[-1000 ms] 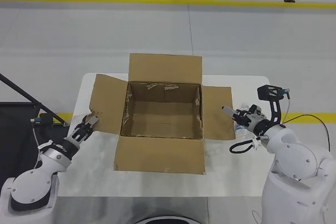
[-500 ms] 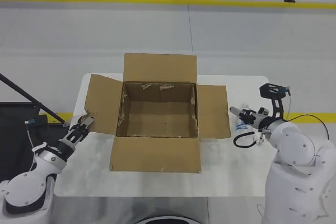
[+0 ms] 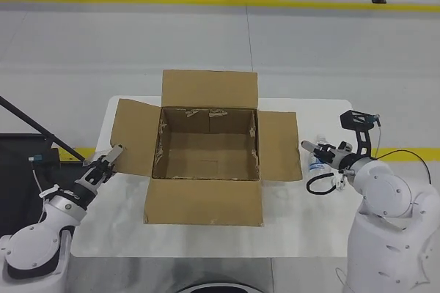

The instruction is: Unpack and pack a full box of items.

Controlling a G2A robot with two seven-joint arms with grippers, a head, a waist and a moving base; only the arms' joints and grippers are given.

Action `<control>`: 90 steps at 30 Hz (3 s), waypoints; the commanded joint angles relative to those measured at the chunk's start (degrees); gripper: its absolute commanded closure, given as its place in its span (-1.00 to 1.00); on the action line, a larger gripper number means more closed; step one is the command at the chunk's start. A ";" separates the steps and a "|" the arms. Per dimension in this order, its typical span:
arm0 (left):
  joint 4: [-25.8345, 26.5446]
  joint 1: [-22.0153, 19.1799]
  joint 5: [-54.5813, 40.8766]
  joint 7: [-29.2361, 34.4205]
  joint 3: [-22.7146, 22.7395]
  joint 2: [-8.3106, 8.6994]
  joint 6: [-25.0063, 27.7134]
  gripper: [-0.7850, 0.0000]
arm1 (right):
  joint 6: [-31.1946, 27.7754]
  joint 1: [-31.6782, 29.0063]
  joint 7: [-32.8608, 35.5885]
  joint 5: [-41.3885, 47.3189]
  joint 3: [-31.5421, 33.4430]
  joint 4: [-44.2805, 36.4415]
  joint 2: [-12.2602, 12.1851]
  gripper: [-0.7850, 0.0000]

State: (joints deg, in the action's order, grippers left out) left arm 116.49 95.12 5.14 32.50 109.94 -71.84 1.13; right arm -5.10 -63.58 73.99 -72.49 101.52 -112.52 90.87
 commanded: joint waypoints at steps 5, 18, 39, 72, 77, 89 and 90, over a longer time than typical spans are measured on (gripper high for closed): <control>0.57 1.09 -7.15 -1.25 2.89 0.03 2.90 -1.00 | -8.02 0.35 2.85 -0.40 6.21 2.25 -1.95 -1.00; 1.68 2.13 -11.58 -1.55 5.62 0.19 6.99 -1.00 | -13.79 7.17 11.40 -7.22 11.31 15.44 -5.90 -1.00; 1.68 2.13 -11.58 -1.55 5.62 0.19 6.99 -1.00 | -16.26 3.17 6.15 -11.00 9.86 16.75 -7.80 -0.19; 1.68 2.13 -11.58 -1.55 5.62 0.19 6.99 -1.00 | -11.68 6.15 4.96 -15.75 1.85 28.20 -11.08 0.31; 1.68 2.13 -11.58 -1.55 5.62 0.19 6.99 -1.00 | -11.14 6.25 4.83 -15.31 1.25 28.82 -11.45 0.36; 1.68 2.13 -11.58 -1.55 5.62 0.19 6.99 -1.00 | -10.31 7.21 5.07 -14.65 -0.12 31.83 -12.40 0.66; 1.68 2.13 -11.58 -1.55 5.62 0.19 6.99 -1.00 | -10.26 7.26 5.04 -14.56 -0.20 31.93 -12.48 0.73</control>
State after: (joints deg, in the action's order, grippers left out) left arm 118.17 97.25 -6.44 30.94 115.56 -71.65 8.12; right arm -15.39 -56.36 79.06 -87.14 101.38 -80.67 78.45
